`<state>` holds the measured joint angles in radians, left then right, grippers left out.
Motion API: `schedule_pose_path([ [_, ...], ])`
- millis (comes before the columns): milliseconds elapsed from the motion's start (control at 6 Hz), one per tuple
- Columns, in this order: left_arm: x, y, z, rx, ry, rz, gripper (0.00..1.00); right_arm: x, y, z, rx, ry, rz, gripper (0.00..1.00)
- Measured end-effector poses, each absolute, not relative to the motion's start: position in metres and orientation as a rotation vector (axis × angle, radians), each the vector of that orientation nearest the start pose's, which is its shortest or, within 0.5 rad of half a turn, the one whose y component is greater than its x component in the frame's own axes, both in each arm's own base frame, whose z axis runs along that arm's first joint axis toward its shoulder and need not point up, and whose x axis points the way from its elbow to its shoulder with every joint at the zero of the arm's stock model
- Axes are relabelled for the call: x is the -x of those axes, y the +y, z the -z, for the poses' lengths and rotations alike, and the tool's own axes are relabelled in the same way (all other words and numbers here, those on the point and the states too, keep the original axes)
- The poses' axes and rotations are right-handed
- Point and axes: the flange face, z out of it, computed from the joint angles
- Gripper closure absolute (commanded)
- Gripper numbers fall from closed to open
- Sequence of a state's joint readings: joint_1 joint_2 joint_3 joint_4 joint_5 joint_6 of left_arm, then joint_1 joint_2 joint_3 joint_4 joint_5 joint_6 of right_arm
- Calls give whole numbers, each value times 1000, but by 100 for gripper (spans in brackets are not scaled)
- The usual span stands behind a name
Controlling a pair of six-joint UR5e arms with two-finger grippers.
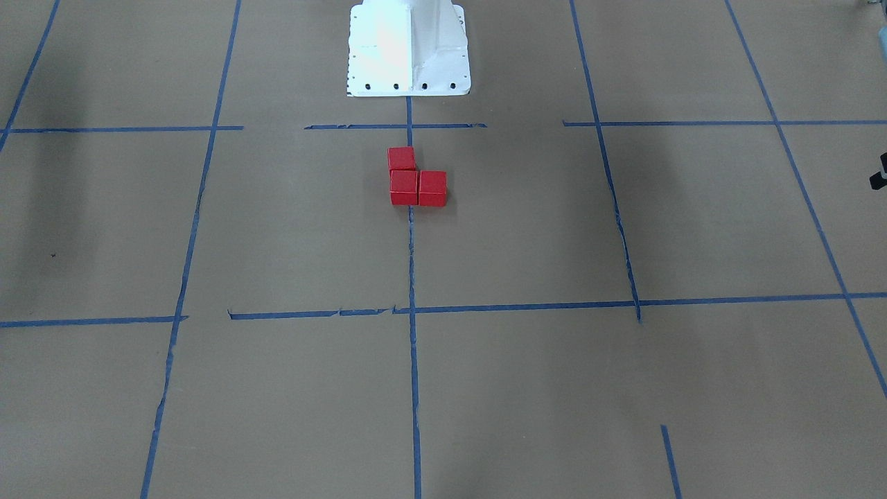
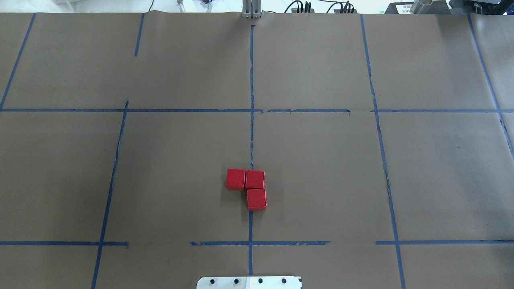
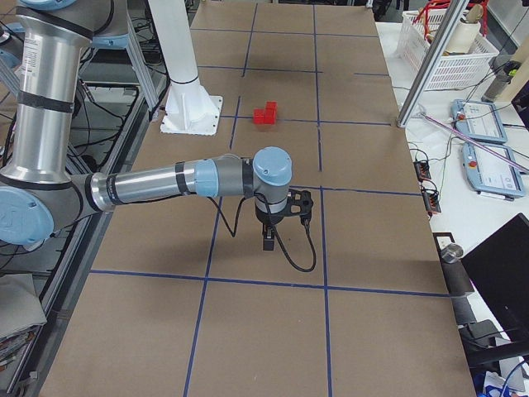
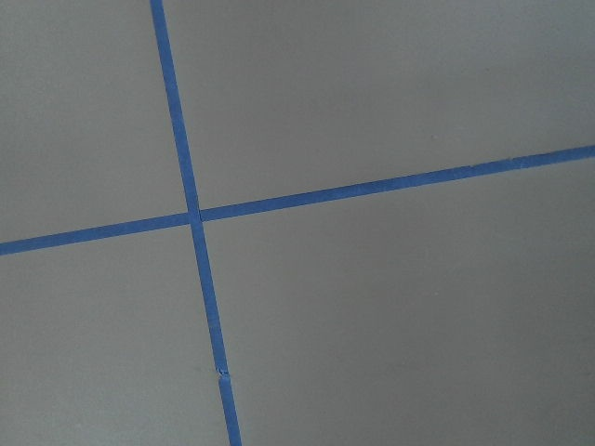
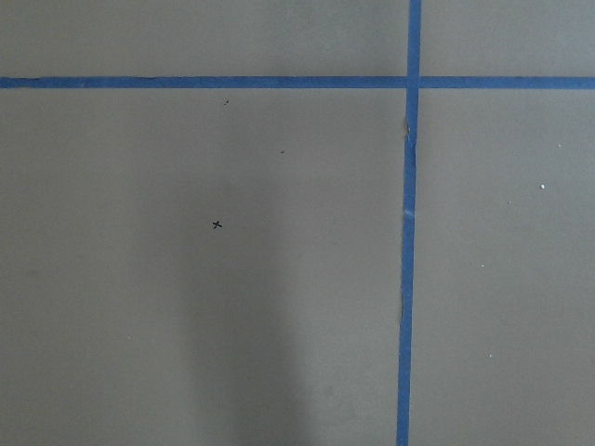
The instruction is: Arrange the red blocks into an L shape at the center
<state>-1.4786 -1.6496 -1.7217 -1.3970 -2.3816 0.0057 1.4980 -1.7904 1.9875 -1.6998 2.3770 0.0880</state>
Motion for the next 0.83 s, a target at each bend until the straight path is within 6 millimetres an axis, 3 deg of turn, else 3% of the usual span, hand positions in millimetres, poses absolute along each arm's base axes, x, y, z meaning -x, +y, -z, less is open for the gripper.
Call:
schedule_pose_path([
  [333,33,-512,-579,31,818,-71,0,-37,-392,-574,11,-791,17,0],
  [833,40,-471,-610,33,811,-79,0,-41,-375,-618,64,-749,7,0],
])
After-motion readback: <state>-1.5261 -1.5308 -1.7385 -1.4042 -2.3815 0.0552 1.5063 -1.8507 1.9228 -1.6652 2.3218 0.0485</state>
